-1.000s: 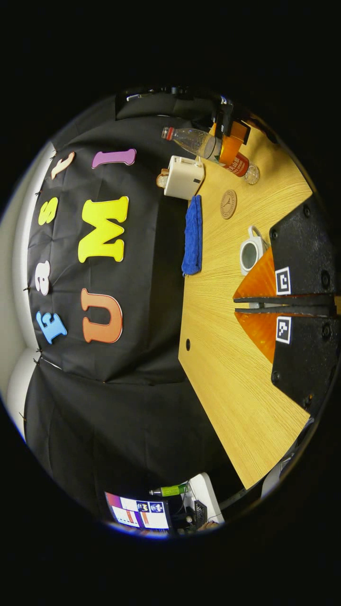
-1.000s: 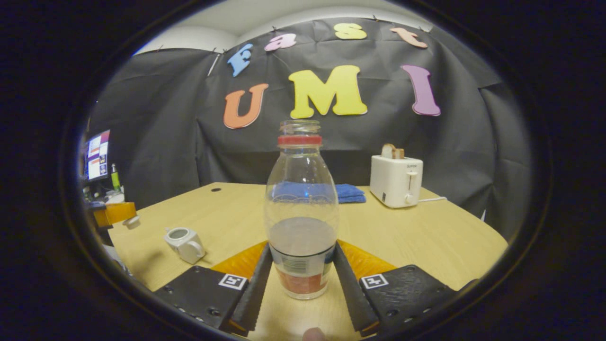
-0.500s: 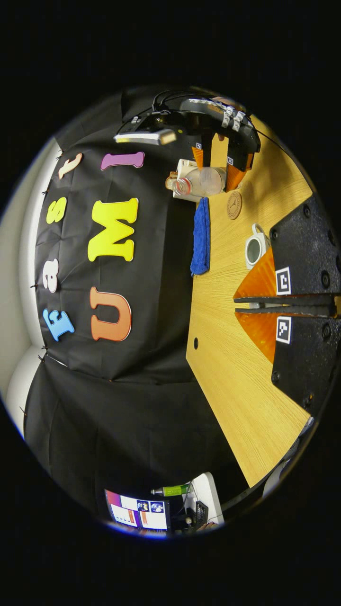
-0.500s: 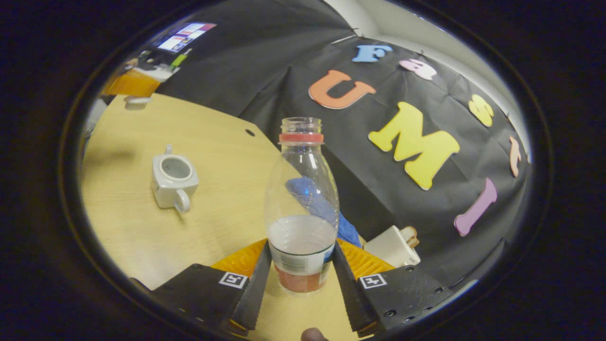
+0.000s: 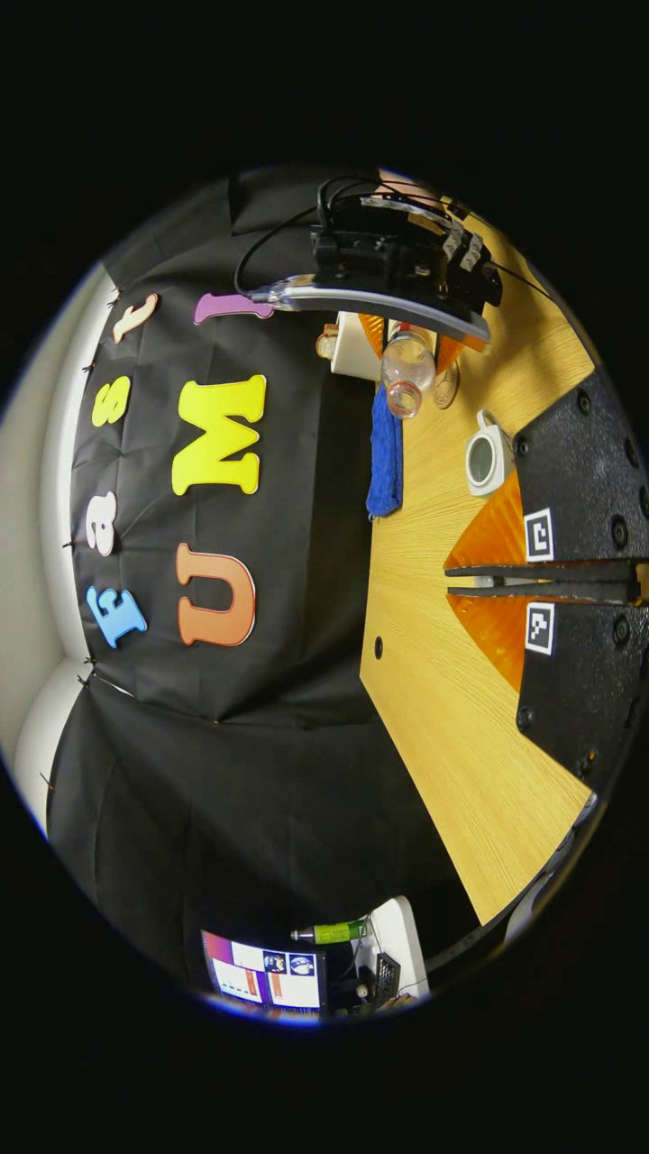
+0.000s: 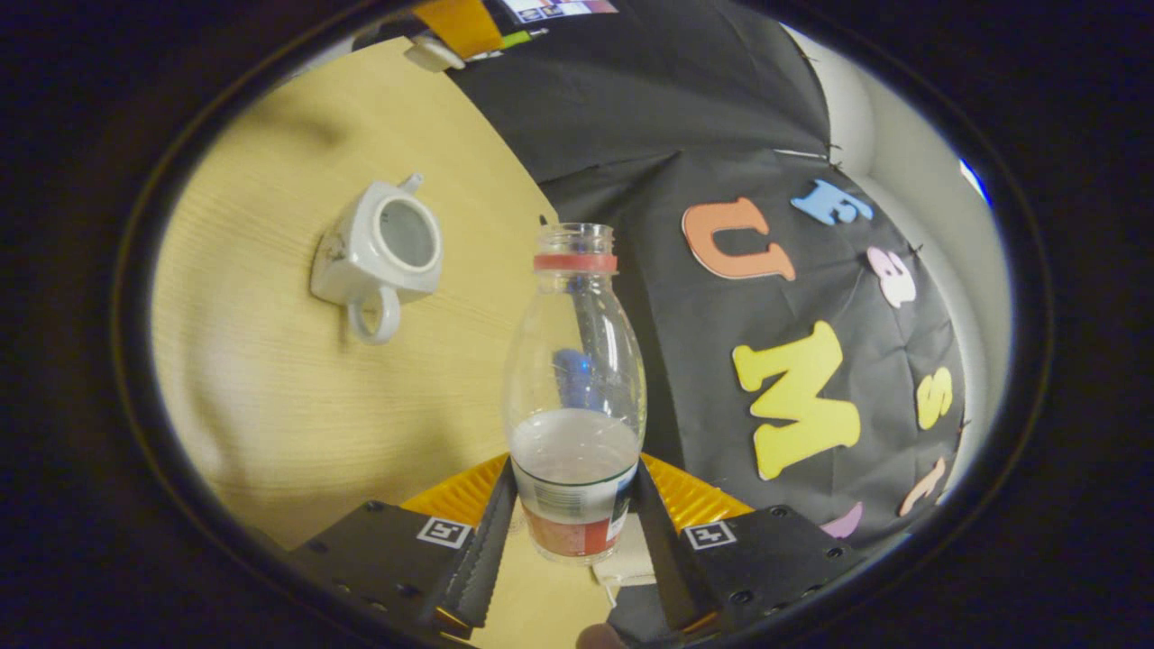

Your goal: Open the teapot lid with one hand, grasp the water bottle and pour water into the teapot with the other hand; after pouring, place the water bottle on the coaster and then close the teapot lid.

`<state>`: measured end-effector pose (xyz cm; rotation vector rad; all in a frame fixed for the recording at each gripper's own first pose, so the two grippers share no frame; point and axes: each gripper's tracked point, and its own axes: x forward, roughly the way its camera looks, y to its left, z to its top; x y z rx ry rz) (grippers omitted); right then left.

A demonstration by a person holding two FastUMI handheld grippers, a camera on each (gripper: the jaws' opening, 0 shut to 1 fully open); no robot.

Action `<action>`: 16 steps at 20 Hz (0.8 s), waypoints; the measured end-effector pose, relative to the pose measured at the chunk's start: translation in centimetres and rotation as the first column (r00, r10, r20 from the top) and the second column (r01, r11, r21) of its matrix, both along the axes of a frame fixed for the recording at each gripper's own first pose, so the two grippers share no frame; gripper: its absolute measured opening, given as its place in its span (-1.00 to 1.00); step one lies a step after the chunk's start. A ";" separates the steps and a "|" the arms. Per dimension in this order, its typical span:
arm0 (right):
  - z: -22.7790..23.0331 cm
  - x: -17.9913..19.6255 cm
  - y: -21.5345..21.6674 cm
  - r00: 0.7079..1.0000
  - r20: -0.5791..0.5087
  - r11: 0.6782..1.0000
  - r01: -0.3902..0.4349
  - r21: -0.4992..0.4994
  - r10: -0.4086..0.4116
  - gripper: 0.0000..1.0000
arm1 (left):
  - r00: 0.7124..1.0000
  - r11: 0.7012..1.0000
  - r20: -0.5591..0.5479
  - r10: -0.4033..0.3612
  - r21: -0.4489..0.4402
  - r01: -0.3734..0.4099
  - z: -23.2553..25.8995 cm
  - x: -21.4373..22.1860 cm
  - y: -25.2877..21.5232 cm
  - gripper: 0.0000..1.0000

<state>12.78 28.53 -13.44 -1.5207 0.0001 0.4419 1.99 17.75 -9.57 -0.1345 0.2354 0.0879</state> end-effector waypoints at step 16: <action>-1.3 -0.7 1.6 0.992 0.080 0.975 -0.077 -0.207 0.096 0.43 | 1.000 0.999 0.013 -0.020 0.027 0.020 0.1 -0.3 0.2 -0.95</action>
